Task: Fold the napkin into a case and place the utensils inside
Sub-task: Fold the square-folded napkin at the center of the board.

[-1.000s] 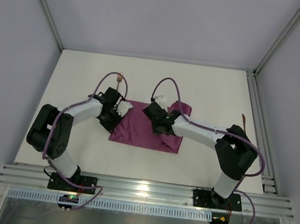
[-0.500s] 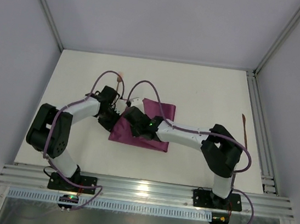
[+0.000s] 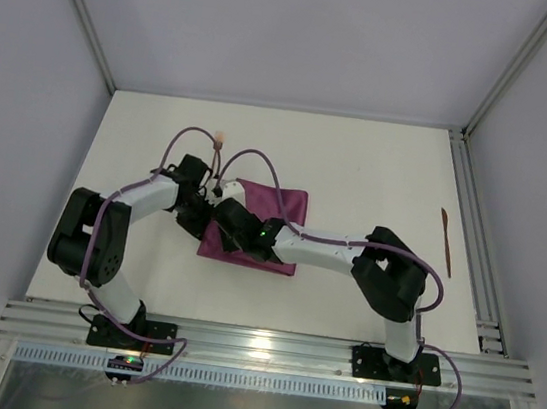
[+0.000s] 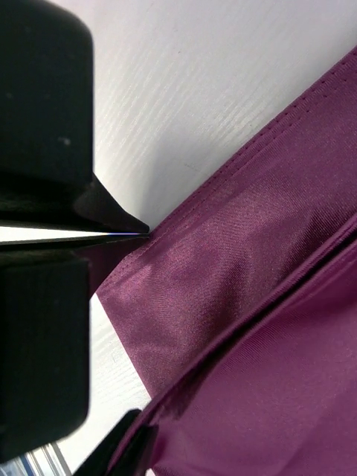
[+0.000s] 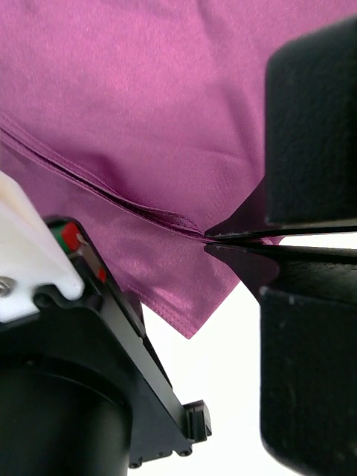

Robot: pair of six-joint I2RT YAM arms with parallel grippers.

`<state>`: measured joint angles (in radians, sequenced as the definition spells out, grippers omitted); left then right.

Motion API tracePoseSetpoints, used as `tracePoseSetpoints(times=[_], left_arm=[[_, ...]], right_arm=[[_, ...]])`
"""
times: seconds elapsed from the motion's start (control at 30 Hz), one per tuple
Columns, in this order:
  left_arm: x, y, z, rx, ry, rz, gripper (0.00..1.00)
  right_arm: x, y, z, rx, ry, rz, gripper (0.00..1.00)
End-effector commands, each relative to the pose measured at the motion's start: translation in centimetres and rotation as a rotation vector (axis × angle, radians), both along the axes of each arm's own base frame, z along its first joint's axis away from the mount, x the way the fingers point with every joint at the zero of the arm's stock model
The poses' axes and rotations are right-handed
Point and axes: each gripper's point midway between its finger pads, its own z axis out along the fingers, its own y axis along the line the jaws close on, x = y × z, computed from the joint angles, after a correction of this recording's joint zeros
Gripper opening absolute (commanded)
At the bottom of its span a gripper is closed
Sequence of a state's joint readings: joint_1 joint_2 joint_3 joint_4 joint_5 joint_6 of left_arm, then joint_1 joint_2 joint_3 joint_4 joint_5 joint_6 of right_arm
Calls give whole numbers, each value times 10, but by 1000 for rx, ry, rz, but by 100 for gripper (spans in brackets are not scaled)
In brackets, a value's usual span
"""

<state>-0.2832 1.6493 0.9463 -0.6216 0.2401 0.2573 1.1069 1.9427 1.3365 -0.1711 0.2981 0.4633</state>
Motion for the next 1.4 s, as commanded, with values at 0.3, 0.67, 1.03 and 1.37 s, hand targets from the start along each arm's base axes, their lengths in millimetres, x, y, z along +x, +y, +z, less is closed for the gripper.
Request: tracePoseSetpoints(times=[0.3, 0.67, 1.03, 1.37], left_arm=[[4, 2, -8, -22, 35, 32, 1], [5, 6, -6, -32, 35, 54, 1], [5, 9, -5, -27, 37, 60, 0], [6, 9, -6, -25, 37, 60, 0]], right_arm=[[-2, 42, 35, 176, -53, 66, 3], [-7, 41, 0, 141, 25, 33, 3], [-8, 50, -8, 143, 44, 58, 3], [-16, 58, -10, 179, 92, 79, 3]])
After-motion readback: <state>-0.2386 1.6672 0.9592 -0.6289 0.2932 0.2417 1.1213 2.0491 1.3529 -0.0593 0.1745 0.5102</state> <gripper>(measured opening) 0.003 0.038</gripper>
